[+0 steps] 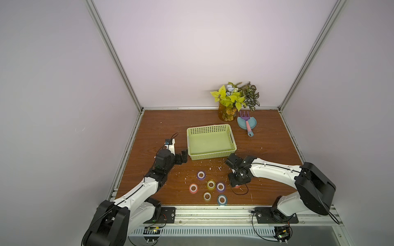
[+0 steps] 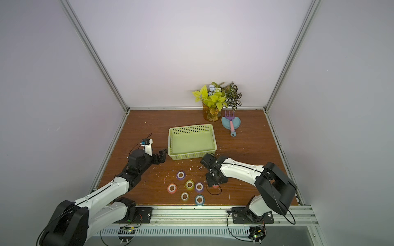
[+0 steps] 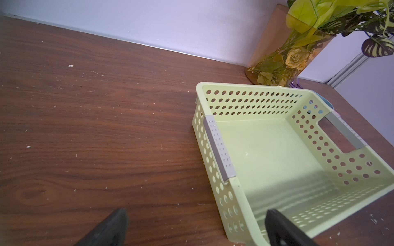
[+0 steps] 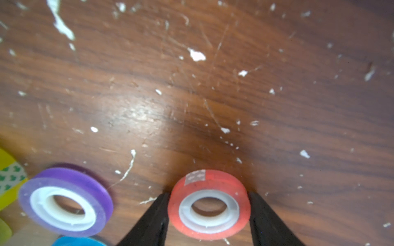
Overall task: Put the transparent tape into the storage box
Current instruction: Pick up the tape at the center of the board.
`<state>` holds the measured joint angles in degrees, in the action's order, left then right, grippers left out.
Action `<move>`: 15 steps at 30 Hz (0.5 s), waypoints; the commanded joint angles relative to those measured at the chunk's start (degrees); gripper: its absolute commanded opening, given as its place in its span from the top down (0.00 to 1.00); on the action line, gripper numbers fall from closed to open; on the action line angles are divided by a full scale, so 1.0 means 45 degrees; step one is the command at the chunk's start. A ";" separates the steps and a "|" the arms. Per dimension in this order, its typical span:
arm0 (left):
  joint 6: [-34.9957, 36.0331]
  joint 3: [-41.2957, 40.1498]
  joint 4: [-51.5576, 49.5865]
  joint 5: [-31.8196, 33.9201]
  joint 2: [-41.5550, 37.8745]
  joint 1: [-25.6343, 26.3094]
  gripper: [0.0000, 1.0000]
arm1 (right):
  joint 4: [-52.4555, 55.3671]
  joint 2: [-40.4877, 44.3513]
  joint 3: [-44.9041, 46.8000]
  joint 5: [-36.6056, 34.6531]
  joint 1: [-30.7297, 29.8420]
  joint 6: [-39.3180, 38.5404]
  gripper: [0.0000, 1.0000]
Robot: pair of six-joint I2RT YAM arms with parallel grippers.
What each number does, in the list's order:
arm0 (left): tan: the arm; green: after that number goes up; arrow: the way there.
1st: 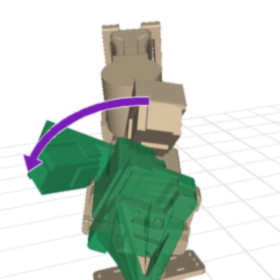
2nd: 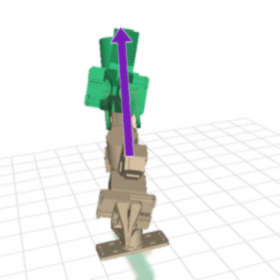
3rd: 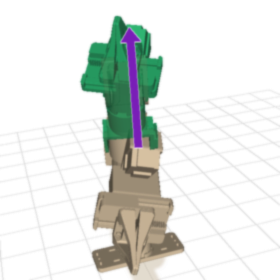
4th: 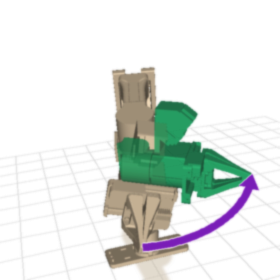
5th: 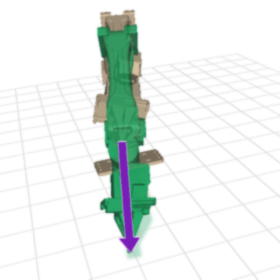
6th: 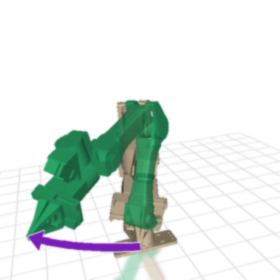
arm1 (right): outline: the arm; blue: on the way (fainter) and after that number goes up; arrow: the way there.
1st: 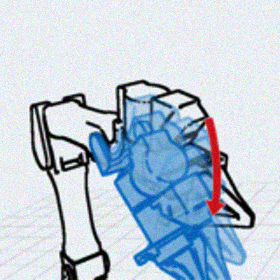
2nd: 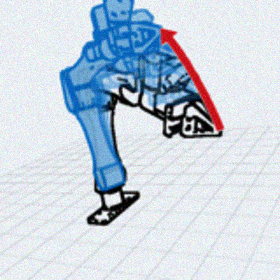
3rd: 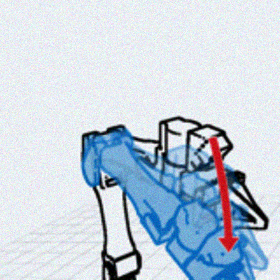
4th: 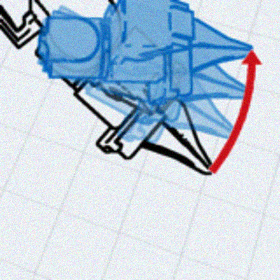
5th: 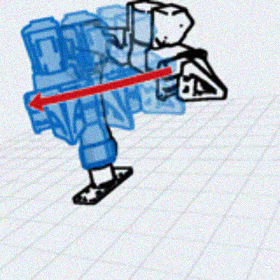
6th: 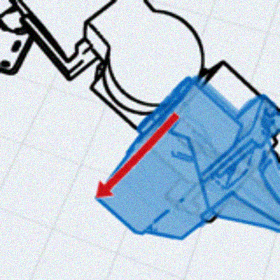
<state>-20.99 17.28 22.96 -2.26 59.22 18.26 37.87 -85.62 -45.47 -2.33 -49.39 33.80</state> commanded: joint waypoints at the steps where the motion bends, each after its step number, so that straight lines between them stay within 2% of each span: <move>1: 0.0116 -0.0059 0.0219 0.0071 0.0062 -0.0083 0.01 | 0.0010 -0.0385 0.0294 0.0360 0.0095 -0.0128 0.45; 15: 0.0113 -0.0090 0.0249 0.0018 -0.0015 -0.0081 0.01 | 0.1461 0.0028 -0.1219 0.0040 0.0220 -0.0440 0.45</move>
<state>-20.99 17.28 23.00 -2.26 59.31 18.26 41.01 -86.35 -48.10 -2.22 -48.86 32.84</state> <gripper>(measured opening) 0.992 0.578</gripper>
